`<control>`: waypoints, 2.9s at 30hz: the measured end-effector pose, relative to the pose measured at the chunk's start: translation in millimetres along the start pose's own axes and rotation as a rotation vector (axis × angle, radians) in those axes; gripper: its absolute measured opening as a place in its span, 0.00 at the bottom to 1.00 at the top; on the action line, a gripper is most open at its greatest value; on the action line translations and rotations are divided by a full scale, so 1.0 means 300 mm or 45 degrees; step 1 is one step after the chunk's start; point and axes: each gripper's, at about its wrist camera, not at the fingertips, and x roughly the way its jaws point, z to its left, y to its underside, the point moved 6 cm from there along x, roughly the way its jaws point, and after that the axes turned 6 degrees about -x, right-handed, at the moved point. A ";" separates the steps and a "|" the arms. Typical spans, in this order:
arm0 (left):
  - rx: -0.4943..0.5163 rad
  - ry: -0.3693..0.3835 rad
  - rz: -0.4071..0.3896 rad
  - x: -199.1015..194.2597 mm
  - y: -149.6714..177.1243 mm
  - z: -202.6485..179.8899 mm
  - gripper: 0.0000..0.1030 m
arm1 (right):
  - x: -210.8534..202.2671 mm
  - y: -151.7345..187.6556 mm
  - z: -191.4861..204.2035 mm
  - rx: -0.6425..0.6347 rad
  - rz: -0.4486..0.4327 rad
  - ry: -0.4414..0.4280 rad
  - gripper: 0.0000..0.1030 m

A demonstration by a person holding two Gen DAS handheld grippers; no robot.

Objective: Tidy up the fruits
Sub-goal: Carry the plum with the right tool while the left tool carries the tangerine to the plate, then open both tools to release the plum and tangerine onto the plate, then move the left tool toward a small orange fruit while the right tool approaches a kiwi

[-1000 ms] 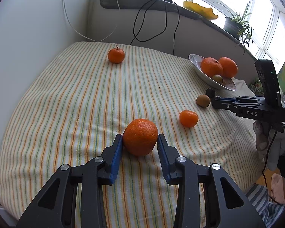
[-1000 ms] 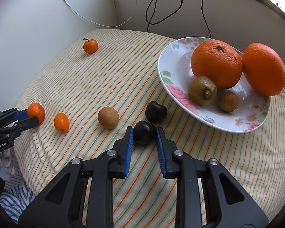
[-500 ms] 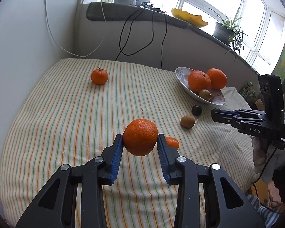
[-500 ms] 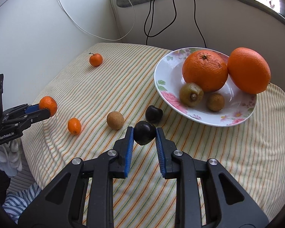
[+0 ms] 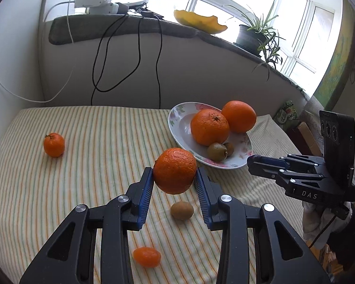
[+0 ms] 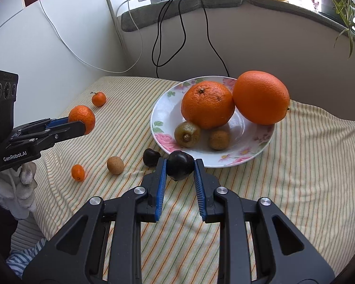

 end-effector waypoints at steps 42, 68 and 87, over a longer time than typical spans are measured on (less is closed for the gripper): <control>0.135 -0.044 0.097 0.270 -0.100 -0.156 0.56 | 0.070 -0.049 -0.079 -0.013 -0.005 0.082 0.30; 0.088 -0.101 0.001 0.069 -0.052 -0.041 0.56 | -0.045 0.005 -0.004 0.001 -0.071 0.035 0.57; 0.084 -0.172 -0.053 -0.075 0.045 0.032 0.56 | -0.027 0.006 0.133 -0.038 -0.060 -0.020 0.57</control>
